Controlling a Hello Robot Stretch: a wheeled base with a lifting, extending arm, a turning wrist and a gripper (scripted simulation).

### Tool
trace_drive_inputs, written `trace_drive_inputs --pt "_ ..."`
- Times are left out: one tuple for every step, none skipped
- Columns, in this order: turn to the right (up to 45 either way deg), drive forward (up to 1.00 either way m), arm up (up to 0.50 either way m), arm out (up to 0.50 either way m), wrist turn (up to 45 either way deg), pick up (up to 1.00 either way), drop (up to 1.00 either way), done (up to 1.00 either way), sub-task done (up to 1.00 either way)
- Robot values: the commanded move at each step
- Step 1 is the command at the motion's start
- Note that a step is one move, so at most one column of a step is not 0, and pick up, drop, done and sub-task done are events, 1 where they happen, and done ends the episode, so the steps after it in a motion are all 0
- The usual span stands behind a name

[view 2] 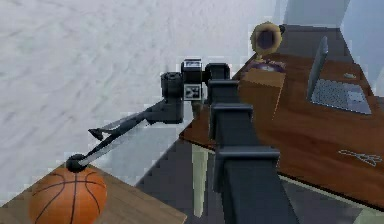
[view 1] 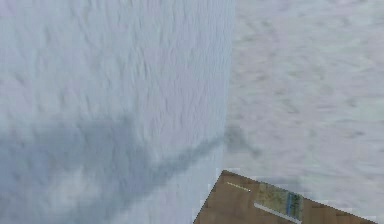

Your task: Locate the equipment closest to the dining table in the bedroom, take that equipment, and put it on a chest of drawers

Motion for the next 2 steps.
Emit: trace_drive_inputs --pt "0.0 0.0 0.0 -0.08 0.0 0.0 0.0 0.0 0.0" --pt "0.0 0.0 0.0 0.0 0.0 0.0 0.0 1.0 0.0"
